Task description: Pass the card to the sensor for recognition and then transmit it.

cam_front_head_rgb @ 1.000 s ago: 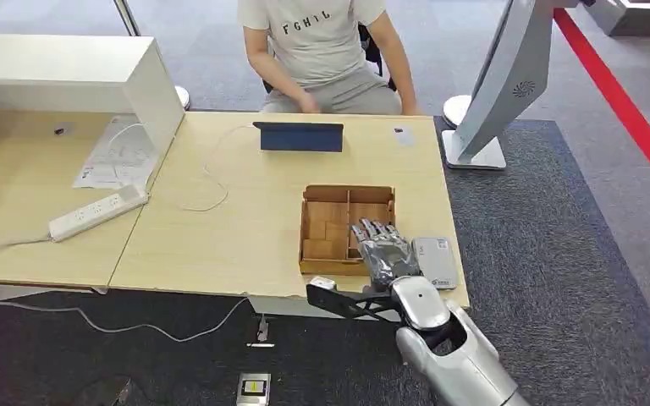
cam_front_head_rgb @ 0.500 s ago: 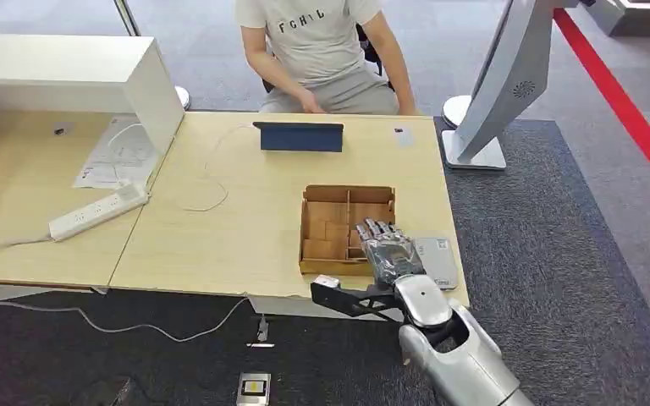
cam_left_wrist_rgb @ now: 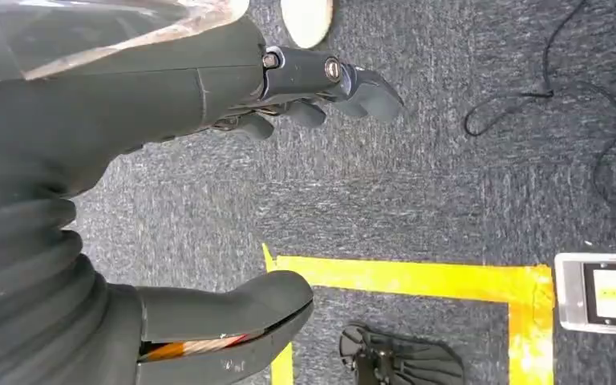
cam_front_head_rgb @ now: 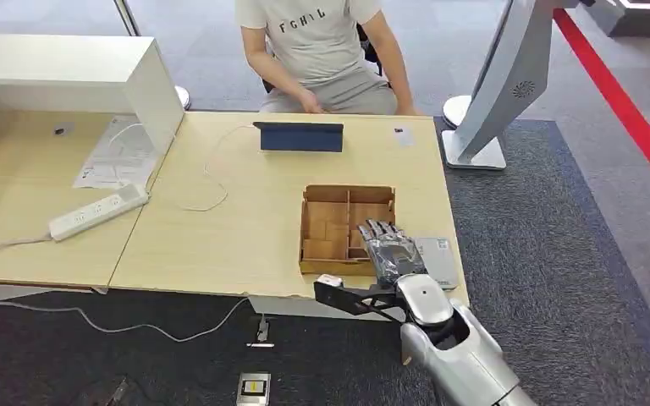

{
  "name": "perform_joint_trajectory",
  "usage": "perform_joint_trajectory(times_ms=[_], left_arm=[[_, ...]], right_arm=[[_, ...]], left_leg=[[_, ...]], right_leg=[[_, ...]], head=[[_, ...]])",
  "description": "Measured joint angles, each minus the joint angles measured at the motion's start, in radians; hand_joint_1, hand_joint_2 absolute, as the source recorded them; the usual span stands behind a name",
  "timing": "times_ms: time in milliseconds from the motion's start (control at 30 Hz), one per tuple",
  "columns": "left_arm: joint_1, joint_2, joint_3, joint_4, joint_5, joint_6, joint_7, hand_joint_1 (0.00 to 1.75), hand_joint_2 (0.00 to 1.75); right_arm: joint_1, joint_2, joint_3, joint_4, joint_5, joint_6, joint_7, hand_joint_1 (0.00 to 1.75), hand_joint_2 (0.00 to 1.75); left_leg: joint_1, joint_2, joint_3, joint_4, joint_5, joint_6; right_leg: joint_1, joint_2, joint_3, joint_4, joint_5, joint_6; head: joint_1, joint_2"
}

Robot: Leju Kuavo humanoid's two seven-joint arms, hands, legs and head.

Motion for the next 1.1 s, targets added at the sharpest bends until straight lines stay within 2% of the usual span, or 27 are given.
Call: perform_joint_trajectory(times_ms=[333, 367, 400, 1100], left_arm=[[0.002, 0.002, -0.002, 0.004, 0.003, 0.000, 0.002, 0.00, 1.75], [0.002, 0.002, -0.002, 0.004, 0.003, 0.000, 0.002, 0.00, 1.75], [0.002, 0.002, -0.002, 0.004, 0.003, 0.000, 0.002, 0.00, 1.75], [0.002, 0.003, -0.004, 0.005, 0.006, 0.000, 0.002, 0.00, 1.75]], right_arm=[[-0.004, 0.004, 0.000, 0.025, 0.000, -0.004, 0.000, 0.00, 1.75], [-0.005, 0.005, 0.000, 0.027, 0.000, -0.006, -0.001, 0.16, 1.75], [-0.005, 0.005, 0.000, 0.030, 0.000, -0.007, -0.001, 1.75, 1.75], [-0.005, 0.005, -0.009, 0.030, -0.013, -0.008, -0.017, 1.75, 1.75]], left_leg=[[0.000, 0.000, 0.000, 0.000, 0.000, 0.000], [0.000, 0.000, 0.000, 0.000, 0.000, 0.000], [0.000, 0.000, 0.000, 0.000, 0.000, 0.000], [0.000, 0.000, 0.000, 0.000, 0.000, 0.000]], right_leg=[[0.000, 0.000, 0.000, 0.000, 0.000, 0.000], [0.000, 0.000, 0.000, 0.000, 0.000, 0.000], [0.000, 0.000, 0.000, 0.000, 0.000, 0.000], [0.000, 0.000, 0.000, 0.000, 0.000, 0.000]], head=[[0.000, 0.000], [0.000, 0.000], [0.000, 0.000], [0.000, 0.000]])
